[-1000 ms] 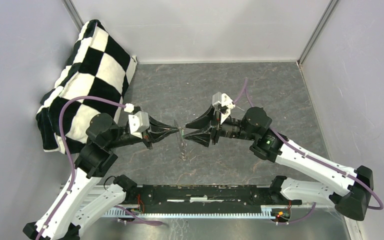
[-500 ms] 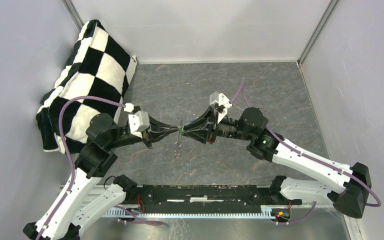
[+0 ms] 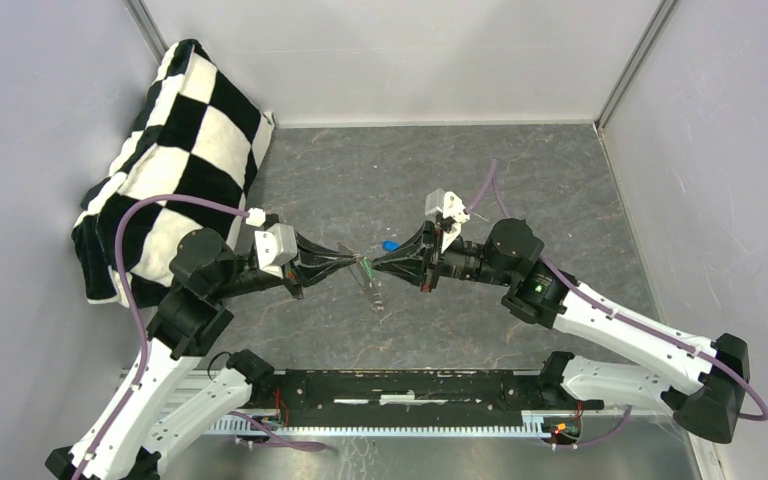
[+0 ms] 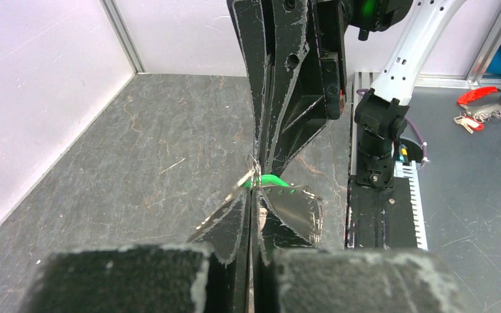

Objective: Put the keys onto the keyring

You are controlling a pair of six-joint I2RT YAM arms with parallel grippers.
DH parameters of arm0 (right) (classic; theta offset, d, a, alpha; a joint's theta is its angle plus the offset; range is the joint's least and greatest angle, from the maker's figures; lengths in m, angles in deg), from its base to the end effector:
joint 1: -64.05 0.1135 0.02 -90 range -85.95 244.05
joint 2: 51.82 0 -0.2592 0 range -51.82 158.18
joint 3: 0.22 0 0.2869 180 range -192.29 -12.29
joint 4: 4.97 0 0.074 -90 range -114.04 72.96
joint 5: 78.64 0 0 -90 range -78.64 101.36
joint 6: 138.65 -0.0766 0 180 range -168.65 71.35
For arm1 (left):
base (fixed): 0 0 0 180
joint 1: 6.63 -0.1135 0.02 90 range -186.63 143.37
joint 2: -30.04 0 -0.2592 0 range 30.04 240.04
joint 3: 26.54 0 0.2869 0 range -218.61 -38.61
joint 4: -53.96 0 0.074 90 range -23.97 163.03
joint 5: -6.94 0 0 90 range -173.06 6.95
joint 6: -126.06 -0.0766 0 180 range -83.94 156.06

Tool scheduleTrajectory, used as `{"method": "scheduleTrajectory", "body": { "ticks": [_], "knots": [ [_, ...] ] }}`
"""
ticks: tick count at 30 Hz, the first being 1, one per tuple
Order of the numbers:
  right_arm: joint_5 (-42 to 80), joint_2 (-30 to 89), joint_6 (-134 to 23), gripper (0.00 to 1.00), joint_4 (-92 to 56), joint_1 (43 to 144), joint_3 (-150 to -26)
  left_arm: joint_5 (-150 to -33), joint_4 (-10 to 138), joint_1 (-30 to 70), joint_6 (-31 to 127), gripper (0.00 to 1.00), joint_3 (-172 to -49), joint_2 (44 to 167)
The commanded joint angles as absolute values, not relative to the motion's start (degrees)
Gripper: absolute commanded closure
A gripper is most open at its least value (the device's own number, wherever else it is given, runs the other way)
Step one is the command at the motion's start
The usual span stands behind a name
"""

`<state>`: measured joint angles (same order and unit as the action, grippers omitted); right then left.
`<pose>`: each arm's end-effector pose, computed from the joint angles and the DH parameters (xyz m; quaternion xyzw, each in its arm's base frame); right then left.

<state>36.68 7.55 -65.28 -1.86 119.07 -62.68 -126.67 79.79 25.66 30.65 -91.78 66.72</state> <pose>0.1548 0.2784 0.3675 -0.3683 0.5617 0.5437 0.5032 0.1353 -0.1480 0.4117 0.4614 0.5195 -0.4055 0.5940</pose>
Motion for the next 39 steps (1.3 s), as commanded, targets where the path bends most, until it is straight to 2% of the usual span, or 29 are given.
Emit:
{"method": "scheduleTrajectory", "body": {
  "ticks": [1, 5, 8, 10, 14, 25, 31, 39],
  "knots": [
    [35.22, 5.68, -62.61, 1.00, -4.71, 119.23, -62.19, -126.30, 78.52, 25.82, 30.76, 0.98, -94.15, 66.15],
    [34.47, 5.50, -60.76, 0.99, -7.64, 119.17, -63.32, -126.14, 78.73, 25.88, 30.53, 0.98, -94.15, 66.16],
    [34.29, 5.86, -59.59, 0.79, -8.74, 119.32, -65.13, -126.23, 79.03, 25.86, 30.27, 0.98, -94.15, 66.24],
    [34.16, 5.81, -59.20, 0.62, -8.17, 119.57, -66.14, -126.22, 79.22, 25.90, 30.09, 0.98, -94.24, 66.25],
    [35.59, 5.22, -59.43, 0.53, -4.81, 119.69, -66.58, -126.43, 79.77, 25.85, 29.51, 0.98, -94.23, 66.25],
    [41.73, 6.72, -52.70, 0.55, -9.38, 119.69, -72.80, -128.76, 81.70, 25.88, 27.83, 0.98, -94.33, 66.15],
    [45.63, 9.38, -52.27, 0.59, -10.99, 119.68, -74.93, -129.78, 82.41, 25.84, 27.35, 0.98, -94.76, 66.25],
    [44.73, 9.84, -49.47, 0.57, -13.94, 119.42, -75.58, -131.37, 83.81, 25.88, 26.26, 0.98, -95.38, 66.33]
  ]
}}
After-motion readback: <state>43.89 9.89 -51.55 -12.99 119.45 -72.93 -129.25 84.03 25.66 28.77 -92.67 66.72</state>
